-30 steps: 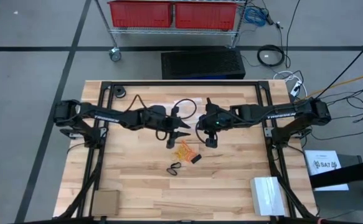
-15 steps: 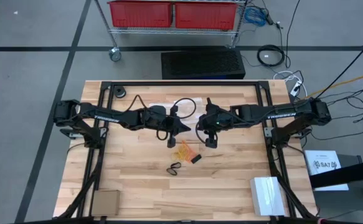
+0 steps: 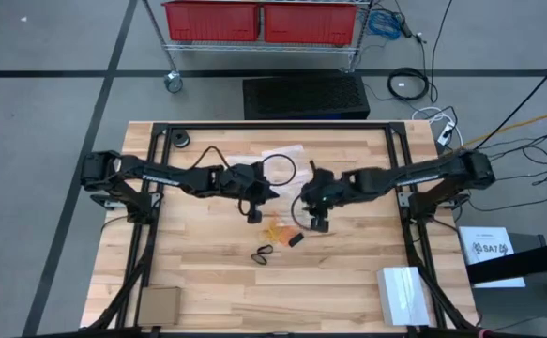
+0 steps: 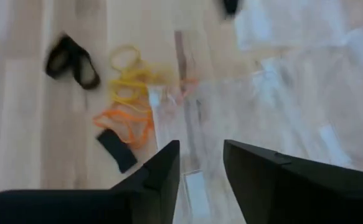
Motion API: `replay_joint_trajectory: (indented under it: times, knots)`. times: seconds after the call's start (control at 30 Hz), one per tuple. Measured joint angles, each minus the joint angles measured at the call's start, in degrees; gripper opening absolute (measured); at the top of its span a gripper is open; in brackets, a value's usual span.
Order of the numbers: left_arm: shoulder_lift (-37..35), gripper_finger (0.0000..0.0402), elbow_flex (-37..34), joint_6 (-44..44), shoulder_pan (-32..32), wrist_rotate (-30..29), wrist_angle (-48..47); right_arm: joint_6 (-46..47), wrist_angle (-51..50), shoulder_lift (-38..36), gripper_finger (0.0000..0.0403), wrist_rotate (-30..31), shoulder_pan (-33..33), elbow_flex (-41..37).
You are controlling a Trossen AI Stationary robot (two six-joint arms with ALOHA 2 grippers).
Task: Sort rubber bands
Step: Open the right transparent zip lock bag
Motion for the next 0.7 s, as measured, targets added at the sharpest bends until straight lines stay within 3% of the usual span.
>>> replay_joint_trajectory:
  times: [0.07, 0.27, 0.7]
  knots:
    - [-1.0, 0.0003, -1.2, -0.4, -0.1, -2.5, 0.2, -1.3, 3.8, 2.1, 0.0127, 3.2, 1.3, -2.7]
    - [-5.4, 0.0002, -6.6, -2.7, -0.1, -1.6, 8.5, -3.8, 8.7, 9.3, 0.013, 12.7, 3.8, -5.0]
    - [-13.9, 0.0002, -20.6, -6.7, 0.4, 0.2, 24.9, -2.1, 13.3, 17.2, 0.013, 12.7, 7.7, -3.8]
